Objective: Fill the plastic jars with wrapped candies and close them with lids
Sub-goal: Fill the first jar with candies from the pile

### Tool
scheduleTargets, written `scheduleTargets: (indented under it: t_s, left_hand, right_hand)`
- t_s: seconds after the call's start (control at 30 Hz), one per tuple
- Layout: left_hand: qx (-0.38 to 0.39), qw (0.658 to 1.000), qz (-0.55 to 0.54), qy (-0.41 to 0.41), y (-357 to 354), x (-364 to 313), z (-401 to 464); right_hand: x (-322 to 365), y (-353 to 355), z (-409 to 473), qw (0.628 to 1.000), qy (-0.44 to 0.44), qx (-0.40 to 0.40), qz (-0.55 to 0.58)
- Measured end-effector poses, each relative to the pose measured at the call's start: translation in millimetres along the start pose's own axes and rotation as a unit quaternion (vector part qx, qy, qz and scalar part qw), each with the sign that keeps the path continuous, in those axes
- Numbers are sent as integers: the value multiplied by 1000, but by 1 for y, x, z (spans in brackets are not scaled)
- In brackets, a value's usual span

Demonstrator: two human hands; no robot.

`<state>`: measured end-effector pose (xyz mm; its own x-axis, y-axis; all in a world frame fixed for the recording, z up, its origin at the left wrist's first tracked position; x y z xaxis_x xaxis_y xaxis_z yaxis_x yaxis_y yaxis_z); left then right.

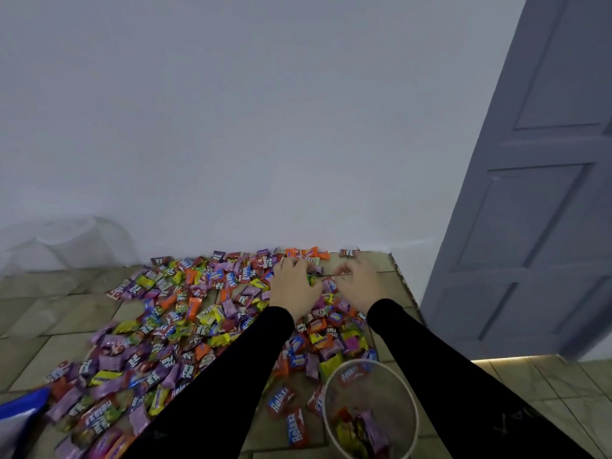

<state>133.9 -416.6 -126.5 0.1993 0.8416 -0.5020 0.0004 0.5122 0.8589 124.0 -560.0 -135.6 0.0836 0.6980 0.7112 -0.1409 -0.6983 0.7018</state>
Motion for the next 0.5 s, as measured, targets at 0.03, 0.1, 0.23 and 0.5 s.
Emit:
scheduleTargets:
  t_s: [0.03, 0.1, 0.23, 0.5]
  left_hand:
    - [1, 1000, 13, -6, -4, 0, 5]
    - [2, 999, 36, -22, -11, 0, 19]
    - [-9, 994, 86, -64, -23, -4, 44]
    - [21, 986, 142, -88, -50, 8, 85]
  right_hand:
    - [-3, -3, 3, 1000, 2, 3, -25]
    - [-7, -7, 8, 993, 20, -6, -118]
    - [-16, -19, 19, 977, 46, -35, -204]
    - [-29, -43, 57, 973, 39, -4, -229]
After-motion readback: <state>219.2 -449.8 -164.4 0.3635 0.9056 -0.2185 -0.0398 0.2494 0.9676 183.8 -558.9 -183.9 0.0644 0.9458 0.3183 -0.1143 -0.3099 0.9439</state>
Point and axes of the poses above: each hand's wrist, its own z-axis towards the middle knuckle, its own y-axis out of the back of the hand, x = y × z, the point moved 9 cm from there along z, towards the middle knuckle, and after that the axes turned 3 degrees about -z, right-handed, at the moved point
